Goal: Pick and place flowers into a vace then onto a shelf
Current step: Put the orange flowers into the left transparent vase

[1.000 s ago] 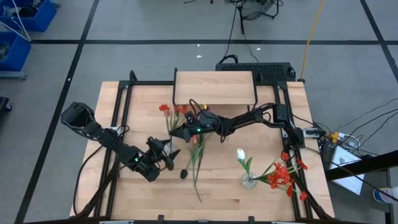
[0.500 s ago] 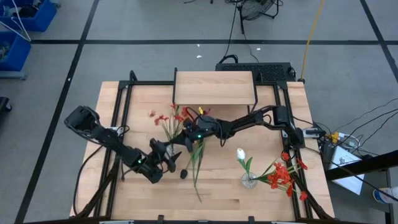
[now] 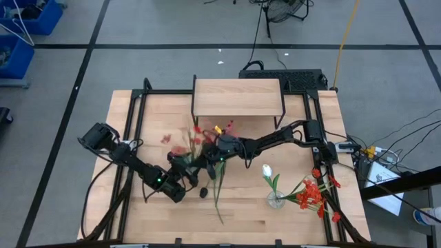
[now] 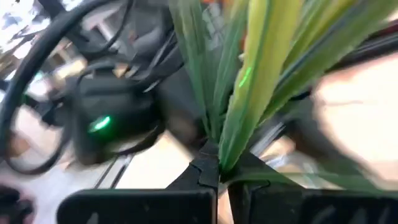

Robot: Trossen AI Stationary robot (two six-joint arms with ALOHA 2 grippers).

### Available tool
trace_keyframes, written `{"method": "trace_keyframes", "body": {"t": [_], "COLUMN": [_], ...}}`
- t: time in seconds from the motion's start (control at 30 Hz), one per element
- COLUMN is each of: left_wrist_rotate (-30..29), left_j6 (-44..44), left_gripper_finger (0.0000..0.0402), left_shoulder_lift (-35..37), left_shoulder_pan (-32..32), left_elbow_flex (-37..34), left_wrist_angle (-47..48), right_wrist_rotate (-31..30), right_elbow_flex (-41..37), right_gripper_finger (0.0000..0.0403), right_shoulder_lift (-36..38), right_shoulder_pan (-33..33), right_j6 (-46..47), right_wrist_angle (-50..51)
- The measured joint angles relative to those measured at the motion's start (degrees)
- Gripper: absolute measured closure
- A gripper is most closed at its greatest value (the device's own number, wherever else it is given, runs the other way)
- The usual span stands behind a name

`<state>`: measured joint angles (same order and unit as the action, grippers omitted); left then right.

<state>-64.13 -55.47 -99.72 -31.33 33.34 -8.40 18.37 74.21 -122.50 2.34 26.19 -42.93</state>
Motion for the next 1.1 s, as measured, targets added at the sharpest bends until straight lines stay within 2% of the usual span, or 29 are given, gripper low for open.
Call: {"method": "trace_keyframes", "body": {"t": [0.2, 0.4, 0.6, 0.77, 1.1], "left_wrist_rotate": [2.4, 2.6, 3.8, 6.1, 7.1], "left_j6": [3.8, 6.4, 12.6, 11.9, 5.2], "left_gripper_finger": [0.0048, 0.0013, 0.0045, 0.0046, 0.0004], "left_shoulder_lift": [0.5, 0.8, 0.8, 1.6, 2.3], "left_shoulder_pan": [1.1, 1.2, 1.2, 1.7, 2.6], "left_elbow_flex": [0.0, -0.2, -0.2, -0.2, -0.2], "left_wrist_angle": [-0.7, -7.5, -13.2, -18.5, -18.1], "right_wrist_rotate": [0.5, -2.8, -3.2, -3.3, -4.8], "right_elbow_flex": [-0.1, -0.1, -0.2, -0.2, -0.2], "right_gripper_finger": [0.0402, 0.0402, 0.0403, 0.0403, 0.0403], "right_shoulder_lift": [0.0, -0.1, -0.2, -0.2, -0.1], "right_shoulder_pan": [-0.1, 0.2, -1.1, -1.7, -2.0], "right_j6": [-0.1, 0.1, 1.8, 1.8, 2.0], "right_wrist_angle": [0.7, 1.2, 0.7, 0.0, -0.2]}}
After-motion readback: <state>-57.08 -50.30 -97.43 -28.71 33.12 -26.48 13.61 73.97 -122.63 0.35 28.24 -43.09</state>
